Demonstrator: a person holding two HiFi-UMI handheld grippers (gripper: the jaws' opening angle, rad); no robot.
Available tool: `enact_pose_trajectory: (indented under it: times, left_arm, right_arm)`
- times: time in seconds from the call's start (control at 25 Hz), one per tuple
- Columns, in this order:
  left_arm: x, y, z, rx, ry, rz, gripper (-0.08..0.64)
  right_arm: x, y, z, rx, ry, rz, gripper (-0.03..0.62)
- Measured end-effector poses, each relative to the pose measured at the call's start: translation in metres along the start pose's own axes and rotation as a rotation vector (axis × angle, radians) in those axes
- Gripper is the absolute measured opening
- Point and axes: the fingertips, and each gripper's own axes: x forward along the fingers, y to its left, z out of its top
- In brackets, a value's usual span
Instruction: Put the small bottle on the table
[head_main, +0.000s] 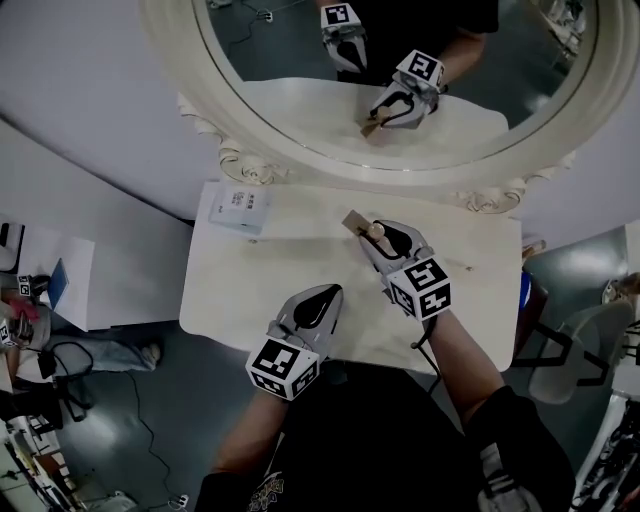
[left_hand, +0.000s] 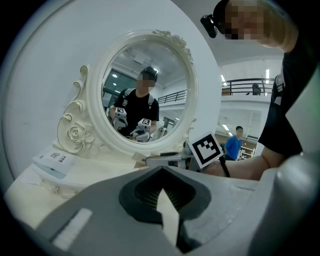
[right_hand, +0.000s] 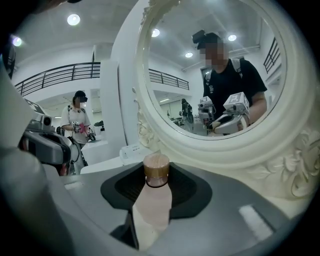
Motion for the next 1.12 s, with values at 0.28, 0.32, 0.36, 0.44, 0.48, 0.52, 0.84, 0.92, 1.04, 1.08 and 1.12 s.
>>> enact_pose_trajectory:
  times: [0.28,0.32,0.36,0.44,0.48,0.52,0.84,0.92,1.04,1.08,1.12]
  left_arm:
    - [0.01,0.017,0.001,-0.017,0.001,0.014,0.0]
    - [0.01,0.019,0.0,-0.021,0.002,0.017,0.0]
    - [0.01,0.021,0.0,-0.025,0.003,0.02,0.0]
    - [0.01,0.026,0.0,-0.031,0.004,0.028,0.0]
    - [0.01,0.028,0.0,-0.032,0.005,0.031,0.0]
    - [0.01,0.03,0.0,-0.034,0.004,0.034,0.0]
    - [0.007,0.044,-0.002,-0.053,0.009,0.047,0.0]
    - [0.006,0.047,-0.003,-0.056,0.01,0.047,0.0]
    - [0.006,0.049,-0.004,-0.062,0.014,0.047,0.0]
    - [0.006,0.05,-0.004,-0.065,0.014,0.047,0.0]
    - [0.006,0.051,-0.004,-0.067,0.013,0.046,0.0]
  right_arm:
    - [0.025,-0.014,0.003,0.003,-0.002,-0.001,0.167]
    - [0.029,-0.015,0.004,0.0,-0.001,-0.001,0.167]
    - [0.032,-0.016,0.004,-0.003,-0.001,-0.001,0.167]
    - [0.039,-0.018,0.006,-0.008,-0.001,-0.001,0.167]
    - [0.042,-0.019,0.007,-0.009,-0.003,-0.002,0.167]
    - [0.044,-0.02,0.009,-0.01,-0.005,-0.003,0.169]
    - [0.06,-0.021,0.016,-0.038,-0.023,-0.02,0.169]
    - [0.061,-0.021,0.016,-0.045,-0.029,-0.025,0.169]
    - [0.062,-0.021,0.018,-0.044,-0.038,-0.031,0.169]
    - [0.062,-0.021,0.019,-0.044,-0.04,-0.032,0.169]
    - [0.063,-0.022,0.019,-0.043,-0.043,-0.033,0.169]
